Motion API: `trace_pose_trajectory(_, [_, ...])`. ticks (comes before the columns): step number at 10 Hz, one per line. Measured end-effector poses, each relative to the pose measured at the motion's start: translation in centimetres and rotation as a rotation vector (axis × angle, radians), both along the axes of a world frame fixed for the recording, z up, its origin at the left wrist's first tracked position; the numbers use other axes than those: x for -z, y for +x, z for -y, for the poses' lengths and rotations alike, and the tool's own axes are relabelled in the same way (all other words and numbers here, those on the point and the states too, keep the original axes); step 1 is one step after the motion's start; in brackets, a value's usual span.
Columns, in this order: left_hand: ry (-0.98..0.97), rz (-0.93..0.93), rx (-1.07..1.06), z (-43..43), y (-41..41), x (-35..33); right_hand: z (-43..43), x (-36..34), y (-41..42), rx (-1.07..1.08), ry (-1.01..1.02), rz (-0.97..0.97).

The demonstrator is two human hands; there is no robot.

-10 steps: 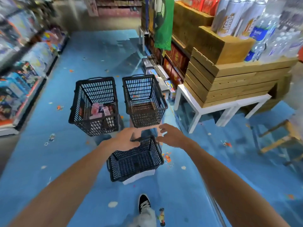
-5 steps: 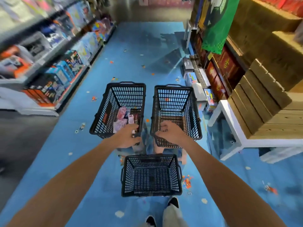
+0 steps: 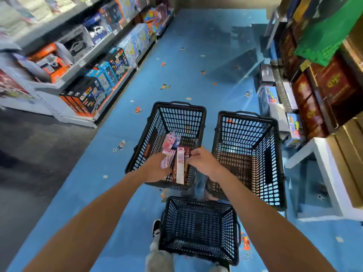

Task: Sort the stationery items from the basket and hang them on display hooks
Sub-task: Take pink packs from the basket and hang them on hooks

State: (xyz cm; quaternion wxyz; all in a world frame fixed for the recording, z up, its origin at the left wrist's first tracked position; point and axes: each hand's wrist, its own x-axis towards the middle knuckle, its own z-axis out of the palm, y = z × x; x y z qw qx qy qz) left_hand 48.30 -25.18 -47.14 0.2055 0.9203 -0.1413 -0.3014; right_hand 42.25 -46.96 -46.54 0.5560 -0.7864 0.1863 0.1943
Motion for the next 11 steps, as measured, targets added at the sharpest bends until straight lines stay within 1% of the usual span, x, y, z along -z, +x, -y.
trace_pose_trajectory(1, [0.018,-0.036,0.018,-1.0,3.7,2.8,-1.8,3.2,3.3,0.027,0.004,-0.064])
trace_pose_trajectory(2, [0.057,-0.124,0.044,-2.1,7.8,6.4,-3.7,6.7,6.3,0.090,-0.005,-0.144])
trace_pose_trajectory(3, [0.044,-0.181,0.047,-2.5,11.6,9.5,-5.4,10.9,9.1,0.133,-0.051,-0.213])
trace_pose_trajectory(4, [0.087,-0.250,0.020,-2.4,14.6,12.4,-6.9,14.5,11.1,0.140,-0.098,-0.288])
trace_pose_trajectory(5, [0.071,-0.286,-0.033,-2.0,16.8,15.7,-8.0,17.8,12.9,0.131,-0.167,-0.315])
trace_pose_trajectory(6, [0.052,-0.368,-0.119,-1.7,17.5,19.8,-9.2,20.6,14.5,0.140,-0.223,-0.293])
trace_pose_trajectory(7, [0.050,-0.402,-0.246,-1.8,17.2,23.1,-10.9,23.1,16.1,0.152,-0.148,-0.298])
trace_pose_trajectory(8, [0.080,-0.410,-0.302,-2.2,17.0,26.4,-12.6,25.3,17.8,0.183,0.053,-0.408])
trace_pose_trajectory(9, [-0.152,-0.563,-0.534,-1.5,16.7,29.3,-13.8,27.2,19.0,0.272,0.140,-0.481])
trace_pose_trajectory(10, [-0.250,-0.573,-0.657,-1.2,16.3,30.1,-14.8,28.6,19.7,0.343,0.162,-0.550])
trace_pose_trajectory(11, [-0.256,-0.473,-0.626,-1.6,15.8,31.6,-15.7,29.8,20.1,0.395,0.182,-0.564])
